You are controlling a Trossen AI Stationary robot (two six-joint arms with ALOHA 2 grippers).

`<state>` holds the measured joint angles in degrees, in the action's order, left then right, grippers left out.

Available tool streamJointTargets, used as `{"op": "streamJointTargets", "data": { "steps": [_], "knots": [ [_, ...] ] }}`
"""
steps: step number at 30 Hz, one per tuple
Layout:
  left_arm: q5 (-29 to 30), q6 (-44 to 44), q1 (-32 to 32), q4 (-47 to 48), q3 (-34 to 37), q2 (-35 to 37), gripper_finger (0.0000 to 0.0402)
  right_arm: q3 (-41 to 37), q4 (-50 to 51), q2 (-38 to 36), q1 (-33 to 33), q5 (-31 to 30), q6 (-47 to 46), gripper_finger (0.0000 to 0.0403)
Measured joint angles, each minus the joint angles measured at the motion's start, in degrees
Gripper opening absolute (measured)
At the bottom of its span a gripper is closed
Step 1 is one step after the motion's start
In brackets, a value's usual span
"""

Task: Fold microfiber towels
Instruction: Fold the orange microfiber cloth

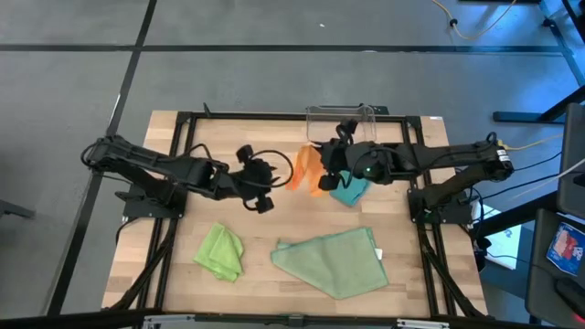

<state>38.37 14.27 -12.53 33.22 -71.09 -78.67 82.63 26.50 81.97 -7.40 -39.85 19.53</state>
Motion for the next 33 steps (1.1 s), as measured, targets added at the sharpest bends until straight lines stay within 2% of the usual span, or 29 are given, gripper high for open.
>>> {"op": "streamJointTargets", "data": {
  "steps": [5, 11, 18, 23, 29, 33],
  "knots": [
    [0.6, -2.5, 0.0, -1.9, 0.0, -0.7, 0.0137, 0.0, 0.7, 0.0, 0.1, -2.3, 0.0, 0.0002],
    [-1.9, 0.4, 1.1, -2.1, 0.0, -1.9, 0.0197, 0.0, 0.4, 0.0, 0.3, -2.6, 0.3, 0.0002],
    [-1.4, -1.6, 2.2, -3.0, 0.0, -6.6, 0.0250, 0.0, -2.0, 0.0, 0.9, -2.6, 0.7, 0.0002],
    [-0.8, -3.4, 1.7, -5.5, 0.0, -9.1, 0.0265, 0.0, -2.9, 0.0, 0.9, -2.6, 2.3, 0.0002],
    [6.7, -8.5, 0.7, -10.6, 0.0, -9.4, 0.0268, 0.0, -2.8, 0.0, 0.9, -2.6, 2.4, 0.0002],
    [7.9, -10.9, 0.3, -14.1, 0.0, -9.4, 0.0268, 0.0, -2.8, 0.0, 0.9, -2.6, 2.4, 0.0002]
  ]
}}
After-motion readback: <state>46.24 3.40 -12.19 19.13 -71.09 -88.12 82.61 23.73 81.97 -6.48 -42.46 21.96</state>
